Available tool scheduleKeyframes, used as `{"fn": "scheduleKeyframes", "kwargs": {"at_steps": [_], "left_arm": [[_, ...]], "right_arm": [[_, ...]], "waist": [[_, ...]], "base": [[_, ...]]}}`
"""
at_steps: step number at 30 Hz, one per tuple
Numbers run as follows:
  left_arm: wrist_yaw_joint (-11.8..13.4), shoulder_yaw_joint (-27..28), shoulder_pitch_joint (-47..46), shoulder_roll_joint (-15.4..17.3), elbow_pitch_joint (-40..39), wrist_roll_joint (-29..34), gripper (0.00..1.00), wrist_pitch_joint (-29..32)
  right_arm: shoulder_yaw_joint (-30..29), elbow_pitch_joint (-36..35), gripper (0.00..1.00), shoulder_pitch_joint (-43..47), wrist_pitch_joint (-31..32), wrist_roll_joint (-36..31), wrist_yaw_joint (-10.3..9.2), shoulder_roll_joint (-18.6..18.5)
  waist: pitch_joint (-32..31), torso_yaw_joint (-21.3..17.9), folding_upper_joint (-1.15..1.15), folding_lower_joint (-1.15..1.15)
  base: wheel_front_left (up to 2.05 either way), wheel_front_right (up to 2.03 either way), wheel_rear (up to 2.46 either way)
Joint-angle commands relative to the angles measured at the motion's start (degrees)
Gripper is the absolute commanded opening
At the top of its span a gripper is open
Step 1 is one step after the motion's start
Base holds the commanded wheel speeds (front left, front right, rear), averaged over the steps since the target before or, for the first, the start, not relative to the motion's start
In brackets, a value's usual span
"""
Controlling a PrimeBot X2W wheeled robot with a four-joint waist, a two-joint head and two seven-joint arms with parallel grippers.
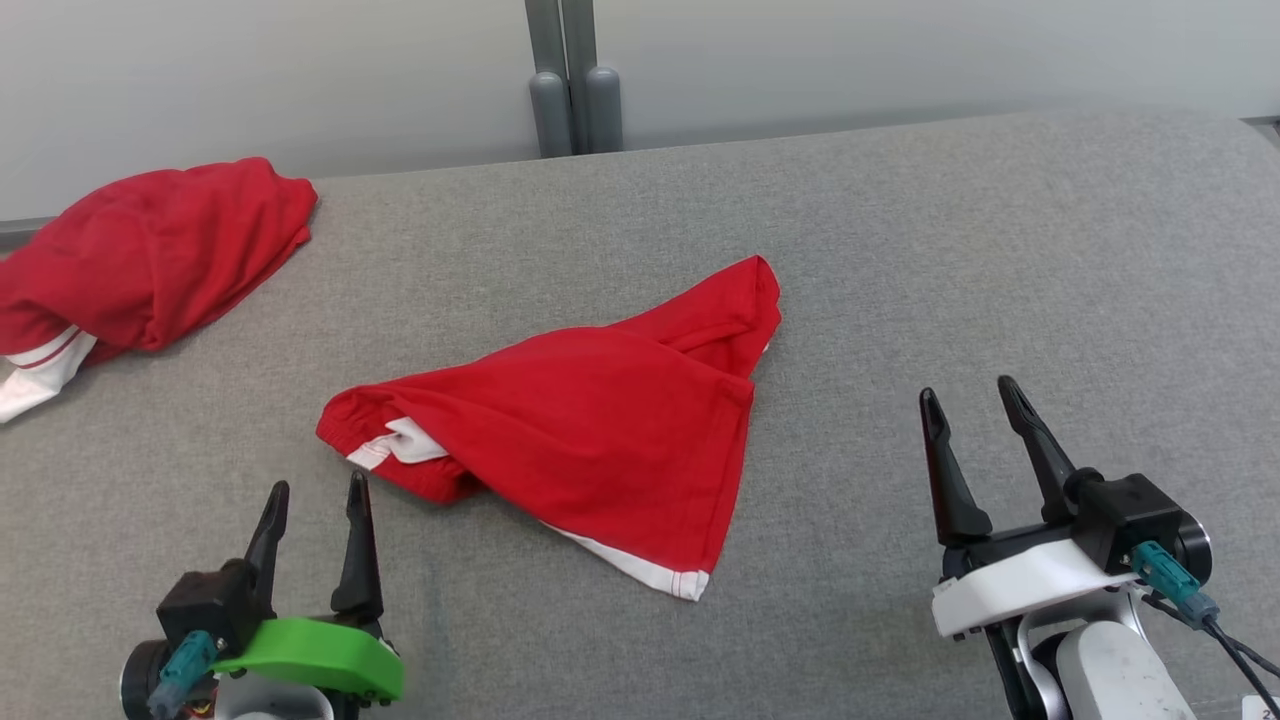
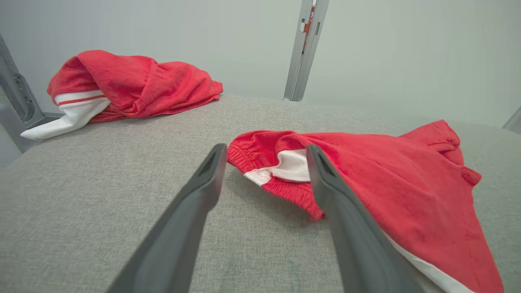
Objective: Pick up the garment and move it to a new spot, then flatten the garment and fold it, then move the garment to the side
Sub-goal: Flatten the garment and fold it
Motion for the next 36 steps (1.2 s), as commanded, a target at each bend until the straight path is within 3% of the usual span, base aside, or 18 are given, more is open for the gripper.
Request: {"fn": "scheduleKeyframes", "kwargs": {"at_steps": [1,9,26,36], "left_arm": [[0.5,0.3,1.6,-0.5,-0.9,0.7,1.00,0.0],[1.3,1.1,5.9,-3.2,-5.2,2.7,1.00,0.0],[2.6,1.6,7.7,-3.7,-8.7,2.8,1.00,0.0],[2.9,-0.1,5.8,-3.7,-8.7,2.2,1.00,0.0]], "right_arm": [[-0.2,-0.3,1.00,0.6,-0.2,-0.1,0.00,-0.1],[-0.3,-0.2,1.00,1.5,-0.2,-0.5,0.00,-0.1],[1.3,1.2,1.00,2.2,-0.2,0.4,0.00,-0.1],[15.1,11.1,1.00,1.5,-0.2,0.2,0.00,-0.2]], "waist": [[-0.5,0.5,0.00,0.00],[-1.9,2.0,0.00,0.00],[-2.3,4.1,0.00,0.00],[0.5,6.2,0.00,0.00]], "base": [[0.00,0.00,0.00],[0.00,0.00,0.00],[0.00,0.00,0.00],[0.00,0.00,0.00]]}}
